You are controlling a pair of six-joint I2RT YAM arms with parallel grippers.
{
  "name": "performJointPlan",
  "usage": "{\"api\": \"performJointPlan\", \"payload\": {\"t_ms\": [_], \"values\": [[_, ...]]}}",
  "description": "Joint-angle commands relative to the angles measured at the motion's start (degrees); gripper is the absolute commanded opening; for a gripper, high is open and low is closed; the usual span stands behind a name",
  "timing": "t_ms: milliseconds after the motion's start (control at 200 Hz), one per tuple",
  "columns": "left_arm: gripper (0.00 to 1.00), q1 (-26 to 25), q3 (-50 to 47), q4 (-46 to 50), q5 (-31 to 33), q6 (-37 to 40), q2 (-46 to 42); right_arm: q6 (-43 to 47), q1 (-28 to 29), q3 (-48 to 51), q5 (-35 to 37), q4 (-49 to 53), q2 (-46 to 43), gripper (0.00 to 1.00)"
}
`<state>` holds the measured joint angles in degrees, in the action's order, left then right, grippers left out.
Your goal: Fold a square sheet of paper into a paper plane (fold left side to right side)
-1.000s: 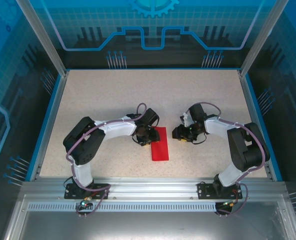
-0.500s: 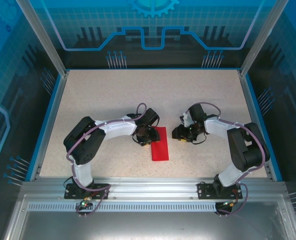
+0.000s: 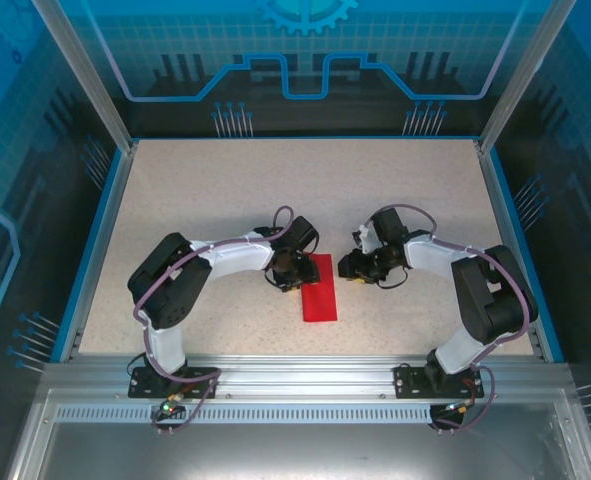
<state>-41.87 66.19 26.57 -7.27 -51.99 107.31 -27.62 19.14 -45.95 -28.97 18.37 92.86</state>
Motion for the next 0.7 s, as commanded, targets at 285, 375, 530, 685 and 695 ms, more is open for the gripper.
{"api": "performJointPlan", "payload": {"t_ms": [285, 375, 530, 685, 695], "values": [[0.49, -1.0, 0.8, -0.6, 0.4, 1.6, 2.7, -0.6, 0.5, -0.6, -0.4, 0.4, -1.4, 0.39], [0.49, -1.0, 1.0, -0.6, 0.3, 1.6, 2.8, -0.4, 0.6, -0.6, -0.7, 0.4, -1.4, 0.39], [0.49, -1.0, 1.3, -0.2, 0.5, 1.5, 3.0, -0.6, 0.6, -0.6, -0.9, 0.4, -1.4, 0.39], [0.49, -1.0, 1.3, -0.1, 0.6, 1.3, 3.1, -0.8, 0.9, -0.8, -1.2, 0.2, -1.3, 0.39], [0.49, -1.0, 1.4, -0.1, 0.6, 1.3, 3.1, -0.8, 0.9, -0.8, -1.3, 0.2, -1.3, 0.39]]}}
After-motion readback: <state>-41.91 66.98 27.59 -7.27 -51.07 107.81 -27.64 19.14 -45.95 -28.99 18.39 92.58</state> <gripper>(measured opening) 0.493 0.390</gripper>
